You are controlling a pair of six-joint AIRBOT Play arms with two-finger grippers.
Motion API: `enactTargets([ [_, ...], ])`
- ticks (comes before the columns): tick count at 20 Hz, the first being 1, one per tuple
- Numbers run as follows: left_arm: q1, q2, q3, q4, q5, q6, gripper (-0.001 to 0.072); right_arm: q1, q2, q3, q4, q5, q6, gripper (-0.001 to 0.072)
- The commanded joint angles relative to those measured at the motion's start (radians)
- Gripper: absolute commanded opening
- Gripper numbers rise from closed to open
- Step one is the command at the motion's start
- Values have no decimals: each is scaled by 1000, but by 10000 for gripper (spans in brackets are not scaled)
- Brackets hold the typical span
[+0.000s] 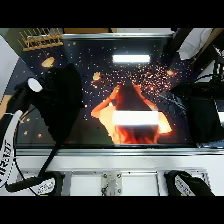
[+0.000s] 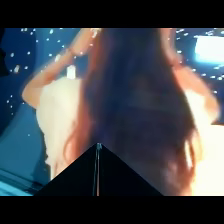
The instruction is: Fold the clothes and pants, and hang the long-sleeved shirts on hangers.
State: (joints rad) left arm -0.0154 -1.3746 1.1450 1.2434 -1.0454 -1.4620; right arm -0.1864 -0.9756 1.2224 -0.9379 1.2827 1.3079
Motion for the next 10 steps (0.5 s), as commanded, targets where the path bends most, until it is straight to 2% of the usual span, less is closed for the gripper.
enactTargets([
  [1, -92, 0, -142, 54, 142, -37, 552, 1, 1, 0, 0, 0, 0, 36],
  [4, -137, -3, -157, 203, 169, -166, 545, 1, 1, 0, 0, 0, 0, 36],
  [5, -139, -5, -145, 221, 164, -201, 268, 1, 1, 0, 0, 0, 0, 36],
  [6, -139, -5, -128, 211, 158, -204, 31, 1, 1, 0, 0, 0, 1, 36],
  [8, -157, -5, -50, 75, 155, -203, 3, 1, 1, 0, -1, 0, -6, 36],
  [10, -220, -5, 70, -60, 182, -177, 3, 1, 0, 0, -8, 0, -79, 36],
])
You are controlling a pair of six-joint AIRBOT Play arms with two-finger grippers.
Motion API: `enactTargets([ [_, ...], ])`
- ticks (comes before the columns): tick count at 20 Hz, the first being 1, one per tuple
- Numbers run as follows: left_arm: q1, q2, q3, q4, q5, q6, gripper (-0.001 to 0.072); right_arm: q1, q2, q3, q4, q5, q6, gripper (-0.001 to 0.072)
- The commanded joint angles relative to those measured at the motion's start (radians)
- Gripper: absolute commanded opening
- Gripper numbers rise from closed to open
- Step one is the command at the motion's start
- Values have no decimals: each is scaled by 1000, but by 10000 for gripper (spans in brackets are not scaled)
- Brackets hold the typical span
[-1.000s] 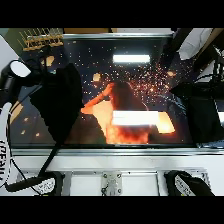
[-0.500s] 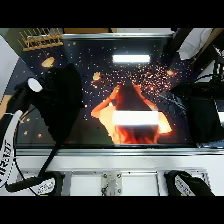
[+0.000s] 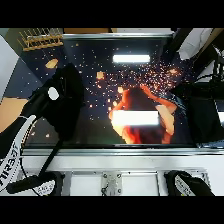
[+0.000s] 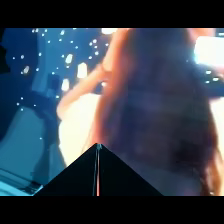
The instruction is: Fold the clothes and pants, and hang the long-sleeved shirts on hangers.
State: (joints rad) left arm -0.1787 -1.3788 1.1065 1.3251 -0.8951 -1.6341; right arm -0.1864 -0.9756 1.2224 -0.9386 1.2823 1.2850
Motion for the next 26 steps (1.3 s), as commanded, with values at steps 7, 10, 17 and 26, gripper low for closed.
enactTargets([
  [7, -387, -142, 472, -187, 388, 5, 3, 1, 1, 0, 112, -18, -54, 36],
  [10, -403, -280, 599, -188, 344, 2, 538, -1, 1, 1, 55, -105, -81, 34],
  [17, -175, -233, 511, -193, -98, -68, 624, -1, 1, 1, -11, -105, -54, 34],
  [26, -312, -101, -122, -288, 39, -146, 625, 1, 1, 1, -8, -105, -31, 34],
])
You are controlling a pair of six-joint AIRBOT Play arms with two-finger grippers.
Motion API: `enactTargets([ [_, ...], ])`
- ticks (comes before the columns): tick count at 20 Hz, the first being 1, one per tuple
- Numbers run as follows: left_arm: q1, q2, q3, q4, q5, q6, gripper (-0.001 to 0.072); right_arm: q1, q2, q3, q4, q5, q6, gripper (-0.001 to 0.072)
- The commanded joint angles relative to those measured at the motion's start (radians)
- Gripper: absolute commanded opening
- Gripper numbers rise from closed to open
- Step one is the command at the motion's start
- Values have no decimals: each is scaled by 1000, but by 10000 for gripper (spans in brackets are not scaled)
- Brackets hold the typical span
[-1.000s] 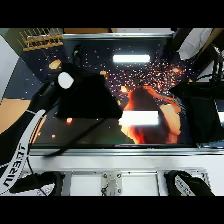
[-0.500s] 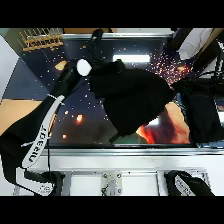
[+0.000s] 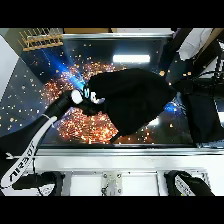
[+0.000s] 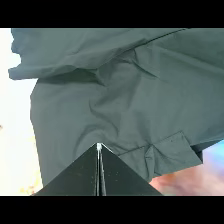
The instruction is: Fold the clothes and pants, and hang the long-sleeved shirts on hangers.
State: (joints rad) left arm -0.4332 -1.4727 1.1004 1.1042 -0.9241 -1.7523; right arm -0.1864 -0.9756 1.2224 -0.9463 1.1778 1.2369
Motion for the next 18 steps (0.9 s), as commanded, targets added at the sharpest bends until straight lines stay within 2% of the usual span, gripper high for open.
enactTargets([
  [1, -80, -34, -114, -118, 93, -27, 625, 1, 1, 1, 0, 0, 20, 34],
  [3, -111, -82, -89, -183, 116, -24, 625, 1, 1, 1, 0, 0, 20, 34],
  [7, -171, -175, 42, -189, 106, -25, 625, 1, 1, 1, 0, 0, 20, 34],
  [13, -188, -321, 205, -186, -45, -25, 624, 1, 1, 1, 0, 0, 20, 34],
  [17, -190, -340, 217, -188, -44, -25, 623, 1, 1, 1, 0, 0, 20, 34],
  [18, -190, -340, 217, -188, -41, -25, 565, 1, 1, 1, 0, 0, 20, 34],
])
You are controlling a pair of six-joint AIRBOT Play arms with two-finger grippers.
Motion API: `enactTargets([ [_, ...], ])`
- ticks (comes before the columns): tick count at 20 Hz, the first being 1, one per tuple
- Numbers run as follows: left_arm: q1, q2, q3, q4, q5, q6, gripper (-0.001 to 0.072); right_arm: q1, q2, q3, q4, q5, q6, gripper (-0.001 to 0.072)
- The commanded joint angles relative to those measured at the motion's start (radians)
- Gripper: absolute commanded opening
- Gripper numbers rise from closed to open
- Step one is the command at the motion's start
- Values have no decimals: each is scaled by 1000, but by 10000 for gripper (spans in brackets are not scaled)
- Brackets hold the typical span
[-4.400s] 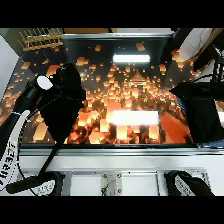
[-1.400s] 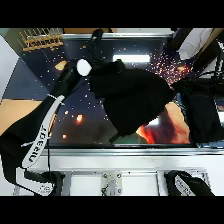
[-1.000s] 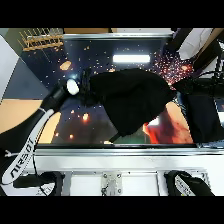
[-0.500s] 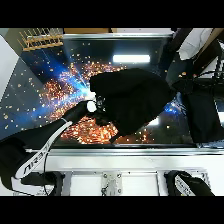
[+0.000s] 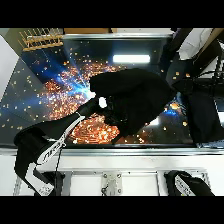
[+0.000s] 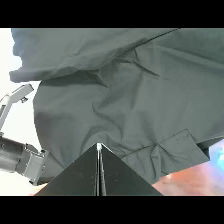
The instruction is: Fold the clothes and pants, and hang the long-sleeved shirts on hangers.
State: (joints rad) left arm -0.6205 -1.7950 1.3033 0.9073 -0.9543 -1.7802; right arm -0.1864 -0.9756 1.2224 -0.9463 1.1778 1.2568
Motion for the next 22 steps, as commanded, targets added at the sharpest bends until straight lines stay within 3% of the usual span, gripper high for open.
enactTargets([
  [1, -2, -18, 14, 15, -10, 3, 160, 1, 1, 1, 0, -1, 0, 34],
  [2, 8, -14, 14, 19, -10, 19, 5, 0, 1, 1, -2, -1, 0, 34],
  [4, 61, 19, 14, 33, -14, 49, 4, -1, 1, 1, -30, -1, 0, 34],
  [8, 202, 171, 14, 246, -63, 48, 3, -1, -5, 0, -190, -1, 19, 34],
  [12, 303, 271, 13, 357, -134, 49, 4, -1, -91, -10, -354, -2, 211, 43],
  [13, 315, 276, 14, 357, -141, 51, 4, -1, -130, -16, -352, 0, 232, 118],
  [15, 323, 272, 13, 358, -152, 74, 4, -1, -223, -34, -353, -2, 242, 631],
  [19, 323, 267, 13, 359, -153, 83, 4, -31, -432, -85, -348, -50, 328, 638],
  [22, 323, 267, 13, 359, -152, 83, 4, -66, -569, -95, -234, -96, 351, 638],
])
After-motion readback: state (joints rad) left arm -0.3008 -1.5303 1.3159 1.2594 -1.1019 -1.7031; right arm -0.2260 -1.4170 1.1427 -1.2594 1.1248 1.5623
